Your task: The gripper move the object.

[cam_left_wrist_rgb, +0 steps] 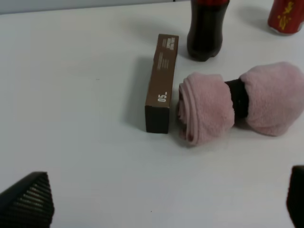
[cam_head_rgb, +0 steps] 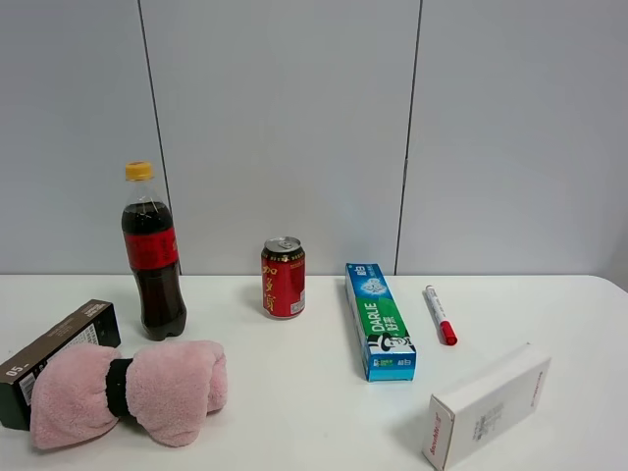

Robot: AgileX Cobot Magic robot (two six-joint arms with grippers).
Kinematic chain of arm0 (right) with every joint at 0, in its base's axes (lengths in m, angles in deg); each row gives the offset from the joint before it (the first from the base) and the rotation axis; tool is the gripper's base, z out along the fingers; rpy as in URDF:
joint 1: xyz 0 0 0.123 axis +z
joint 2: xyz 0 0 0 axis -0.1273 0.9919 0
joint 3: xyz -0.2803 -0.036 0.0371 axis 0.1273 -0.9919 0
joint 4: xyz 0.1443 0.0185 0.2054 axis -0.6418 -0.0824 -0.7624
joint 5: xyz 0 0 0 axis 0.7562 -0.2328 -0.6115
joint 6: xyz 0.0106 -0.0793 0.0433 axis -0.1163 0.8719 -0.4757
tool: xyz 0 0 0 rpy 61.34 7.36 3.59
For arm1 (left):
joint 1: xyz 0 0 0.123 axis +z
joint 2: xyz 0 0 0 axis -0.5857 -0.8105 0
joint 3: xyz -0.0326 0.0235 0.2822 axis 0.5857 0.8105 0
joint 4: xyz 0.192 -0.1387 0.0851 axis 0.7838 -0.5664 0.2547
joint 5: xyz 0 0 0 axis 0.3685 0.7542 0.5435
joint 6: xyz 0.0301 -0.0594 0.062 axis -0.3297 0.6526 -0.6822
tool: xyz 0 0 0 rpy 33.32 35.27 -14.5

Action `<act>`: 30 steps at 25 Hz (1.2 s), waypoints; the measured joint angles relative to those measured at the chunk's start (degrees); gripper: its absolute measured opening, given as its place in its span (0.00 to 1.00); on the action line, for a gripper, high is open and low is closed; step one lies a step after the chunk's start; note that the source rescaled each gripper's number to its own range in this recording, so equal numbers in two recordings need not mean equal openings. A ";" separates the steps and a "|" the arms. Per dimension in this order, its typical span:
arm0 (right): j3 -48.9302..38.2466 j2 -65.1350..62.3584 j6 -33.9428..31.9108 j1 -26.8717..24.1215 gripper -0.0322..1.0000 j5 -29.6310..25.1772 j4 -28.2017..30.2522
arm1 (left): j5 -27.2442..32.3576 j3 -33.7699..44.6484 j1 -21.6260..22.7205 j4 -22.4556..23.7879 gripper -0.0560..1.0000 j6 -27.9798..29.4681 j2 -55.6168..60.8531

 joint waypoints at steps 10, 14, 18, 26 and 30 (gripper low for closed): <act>0.00 0.00 0.00 0.00 1.00 0.00 0.00 | 0.00 0.00 1.67 0.00 0.99 0.00 0.00; 0.00 0.00 0.00 0.00 1.00 0.00 0.00 | 0.00 0.00 7.25 0.00 0.99 0.00 0.00; 0.00 0.00 0.00 0.00 1.00 0.00 0.00 | 0.00 0.00 10.94 0.00 0.99 0.00 0.00; 0.00 0.00 0.00 0.00 1.00 0.00 0.00 | 0.00 0.00 11.60 0.00 1.00 0.00 0.00; 0.00 0.00 0.00 0.00 1.00 0.00 0.00 | 0.00 0.00 11.60 0.00 1.00 0.00 0.00</act>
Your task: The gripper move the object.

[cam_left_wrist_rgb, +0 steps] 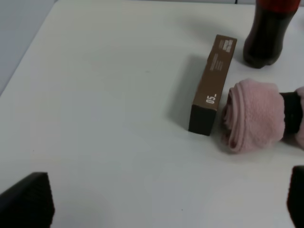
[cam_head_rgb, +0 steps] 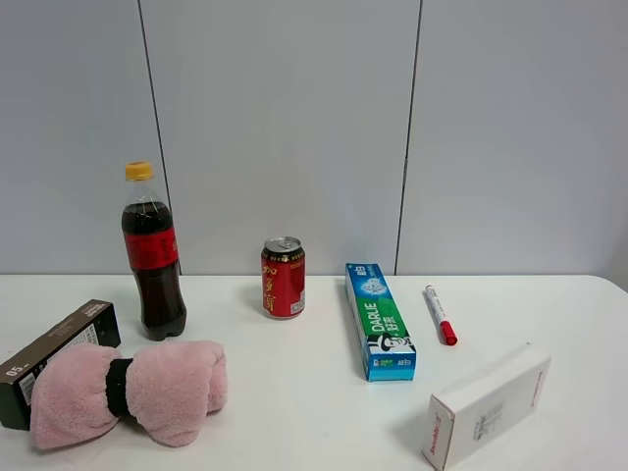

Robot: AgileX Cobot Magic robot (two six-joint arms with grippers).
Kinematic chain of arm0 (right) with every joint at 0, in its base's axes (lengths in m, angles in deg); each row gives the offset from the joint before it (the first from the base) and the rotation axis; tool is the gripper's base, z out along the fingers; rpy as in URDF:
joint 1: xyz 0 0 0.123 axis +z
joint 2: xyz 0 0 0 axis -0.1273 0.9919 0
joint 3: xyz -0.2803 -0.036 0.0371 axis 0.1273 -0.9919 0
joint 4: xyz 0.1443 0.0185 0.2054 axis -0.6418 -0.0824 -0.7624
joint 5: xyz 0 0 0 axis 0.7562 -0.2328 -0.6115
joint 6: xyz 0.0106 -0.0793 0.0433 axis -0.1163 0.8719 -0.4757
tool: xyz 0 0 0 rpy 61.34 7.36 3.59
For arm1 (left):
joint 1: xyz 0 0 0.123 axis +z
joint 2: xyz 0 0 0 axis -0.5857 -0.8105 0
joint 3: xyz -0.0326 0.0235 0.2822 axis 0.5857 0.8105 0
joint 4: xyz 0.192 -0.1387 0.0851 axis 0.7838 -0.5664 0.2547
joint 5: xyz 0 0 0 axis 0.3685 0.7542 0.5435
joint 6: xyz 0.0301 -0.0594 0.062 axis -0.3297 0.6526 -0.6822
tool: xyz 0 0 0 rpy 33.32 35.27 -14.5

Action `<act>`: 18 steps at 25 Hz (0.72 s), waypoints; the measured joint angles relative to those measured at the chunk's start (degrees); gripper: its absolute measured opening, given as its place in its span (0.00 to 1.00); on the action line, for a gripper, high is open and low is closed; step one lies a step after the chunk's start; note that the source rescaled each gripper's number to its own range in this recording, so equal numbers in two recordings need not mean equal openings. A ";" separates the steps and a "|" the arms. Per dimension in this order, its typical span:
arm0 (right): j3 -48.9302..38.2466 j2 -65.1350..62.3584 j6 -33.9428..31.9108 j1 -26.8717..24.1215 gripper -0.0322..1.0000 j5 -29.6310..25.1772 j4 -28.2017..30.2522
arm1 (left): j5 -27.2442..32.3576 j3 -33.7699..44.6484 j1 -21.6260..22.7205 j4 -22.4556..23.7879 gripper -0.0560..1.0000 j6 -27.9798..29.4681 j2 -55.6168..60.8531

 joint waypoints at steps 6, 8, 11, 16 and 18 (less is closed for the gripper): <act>0.00 0.00 0.00 0.00 1.00 0.00 0.00 | 0.00 0.00 0.29 0.00 1.00 0.00 0.00; 0.00 0.00 0.00 0.00 1.00 0.00 0.00 | 0.00 0.00 1.19 0.00 1.00 0.00 0.00; 0.00 0.00 0.00 0.00 1.00 0.00 0.00 | 0.00 0.00 1.74 0.00 1.00 0.00 0.00; 0.00 0.00 0.00 0.00 1.00 0.00 0.00 | 0.00 0.00 1.74 0.00 1.00 0.00 0.00; 0.00 0.00 0.00 0.00 1.00 0.00 0.00 | 0.00 0.00 1.74 0.00 1.00 0.00 0.00</act>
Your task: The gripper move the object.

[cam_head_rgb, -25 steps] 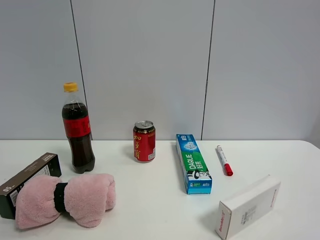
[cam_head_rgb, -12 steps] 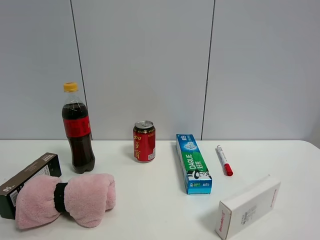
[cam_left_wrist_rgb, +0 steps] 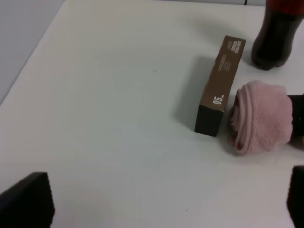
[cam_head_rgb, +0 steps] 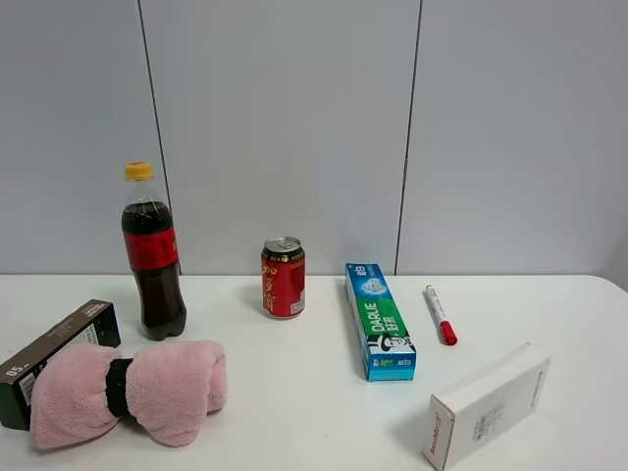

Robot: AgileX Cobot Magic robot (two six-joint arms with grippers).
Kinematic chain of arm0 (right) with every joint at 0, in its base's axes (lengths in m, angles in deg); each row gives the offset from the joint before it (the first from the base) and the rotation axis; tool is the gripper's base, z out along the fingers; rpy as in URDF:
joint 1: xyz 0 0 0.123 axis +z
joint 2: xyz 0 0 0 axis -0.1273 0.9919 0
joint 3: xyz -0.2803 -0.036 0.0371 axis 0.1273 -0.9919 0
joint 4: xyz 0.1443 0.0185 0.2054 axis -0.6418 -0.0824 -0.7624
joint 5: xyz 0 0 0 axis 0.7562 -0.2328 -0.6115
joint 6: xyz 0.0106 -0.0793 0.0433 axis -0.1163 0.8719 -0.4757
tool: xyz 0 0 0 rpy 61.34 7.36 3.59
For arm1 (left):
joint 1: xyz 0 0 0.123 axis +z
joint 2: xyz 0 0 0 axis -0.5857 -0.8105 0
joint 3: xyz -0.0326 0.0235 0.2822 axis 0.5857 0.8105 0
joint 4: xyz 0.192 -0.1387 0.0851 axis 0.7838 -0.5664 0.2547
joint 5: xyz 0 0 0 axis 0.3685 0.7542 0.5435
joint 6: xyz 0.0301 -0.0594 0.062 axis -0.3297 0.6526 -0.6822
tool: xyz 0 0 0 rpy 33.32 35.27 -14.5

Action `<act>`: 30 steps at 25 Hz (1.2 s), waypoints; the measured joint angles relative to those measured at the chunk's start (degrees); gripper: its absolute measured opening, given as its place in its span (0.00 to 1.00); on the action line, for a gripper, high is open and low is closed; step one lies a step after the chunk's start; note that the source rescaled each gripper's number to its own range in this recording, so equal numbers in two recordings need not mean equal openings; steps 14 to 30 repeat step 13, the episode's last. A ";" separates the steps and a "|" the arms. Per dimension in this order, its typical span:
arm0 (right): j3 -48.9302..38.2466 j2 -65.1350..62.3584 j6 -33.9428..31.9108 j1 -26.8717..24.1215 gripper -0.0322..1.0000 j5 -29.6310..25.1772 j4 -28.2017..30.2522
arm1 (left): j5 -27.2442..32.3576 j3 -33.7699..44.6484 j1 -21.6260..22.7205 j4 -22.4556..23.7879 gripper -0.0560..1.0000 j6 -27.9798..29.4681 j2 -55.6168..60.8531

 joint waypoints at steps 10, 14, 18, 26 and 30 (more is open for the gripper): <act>0.00 0.00 0.00 0.00 1.00 0.00 0.00 | 0.00 0.00 0.00 0.00 1.00 0.00 0.00; 0.00 0.00 0.00 0.00 1.00 0.00 0.00 | 0.00 0.00 0.00 0.00 1.00 0.00 0.00; 0.00 0.00 0.00 0.00 1.00 0.00 0.00 | 0.00 0.00 0.00 0.00 1.00 0.00 0.00; 0.00 0.00 0.00 0.00 1.00 0.00 0.00 | 0.00 0.00 0.00 0.00 1.00 0.00 0.00; 0.00 0.00 0.00 0.00 1.00 0.00 0.00 | 0.00 0.00 0.00 0.00 1.00 0.00 0.00</act>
